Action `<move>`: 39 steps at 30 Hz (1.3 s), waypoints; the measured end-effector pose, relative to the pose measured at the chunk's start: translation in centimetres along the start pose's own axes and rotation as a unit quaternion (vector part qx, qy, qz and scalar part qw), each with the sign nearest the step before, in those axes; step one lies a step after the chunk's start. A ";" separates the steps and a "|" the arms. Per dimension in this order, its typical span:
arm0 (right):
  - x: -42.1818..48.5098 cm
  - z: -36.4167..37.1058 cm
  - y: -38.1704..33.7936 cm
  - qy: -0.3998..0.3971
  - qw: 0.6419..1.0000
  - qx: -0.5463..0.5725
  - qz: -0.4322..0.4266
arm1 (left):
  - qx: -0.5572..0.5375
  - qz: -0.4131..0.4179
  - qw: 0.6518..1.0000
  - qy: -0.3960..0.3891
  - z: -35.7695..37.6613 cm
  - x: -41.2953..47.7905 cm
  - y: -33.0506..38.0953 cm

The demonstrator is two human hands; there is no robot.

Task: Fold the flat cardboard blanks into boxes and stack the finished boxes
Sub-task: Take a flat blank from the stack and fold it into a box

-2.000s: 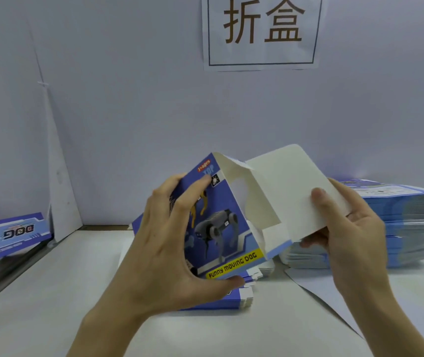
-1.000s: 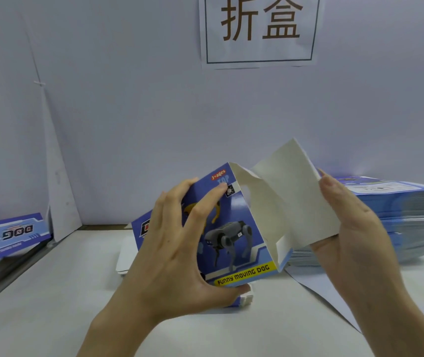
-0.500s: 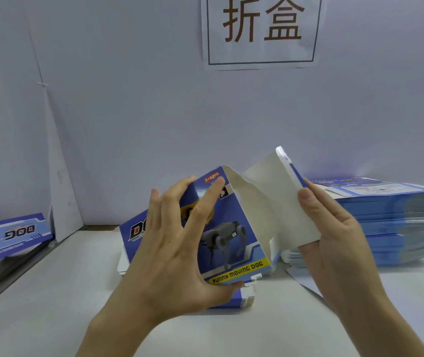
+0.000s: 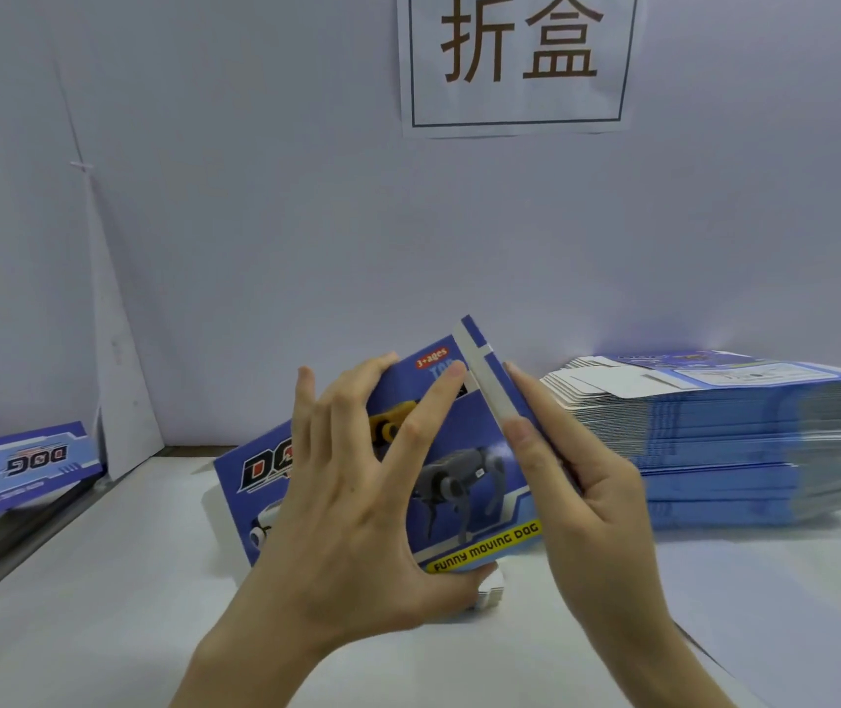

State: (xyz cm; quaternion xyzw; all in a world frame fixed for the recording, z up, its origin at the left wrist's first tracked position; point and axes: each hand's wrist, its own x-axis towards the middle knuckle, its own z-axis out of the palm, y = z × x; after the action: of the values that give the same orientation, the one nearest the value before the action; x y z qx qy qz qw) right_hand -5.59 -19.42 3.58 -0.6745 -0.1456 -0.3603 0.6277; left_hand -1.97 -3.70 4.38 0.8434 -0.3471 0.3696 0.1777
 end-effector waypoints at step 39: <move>2.0 -3.3 -0.2 0.079 0.982 0.166 -0.031 | -0.432 -0.146 0.890 0.019 -1.0 0.3 -0.2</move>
State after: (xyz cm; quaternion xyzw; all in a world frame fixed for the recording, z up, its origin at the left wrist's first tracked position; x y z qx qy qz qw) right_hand -5.30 -23.00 4.87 -0.5255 -0.1739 -0.4029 0.7289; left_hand -2.14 -3.15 5.25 0.7176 -0.3421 0.1687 0.5827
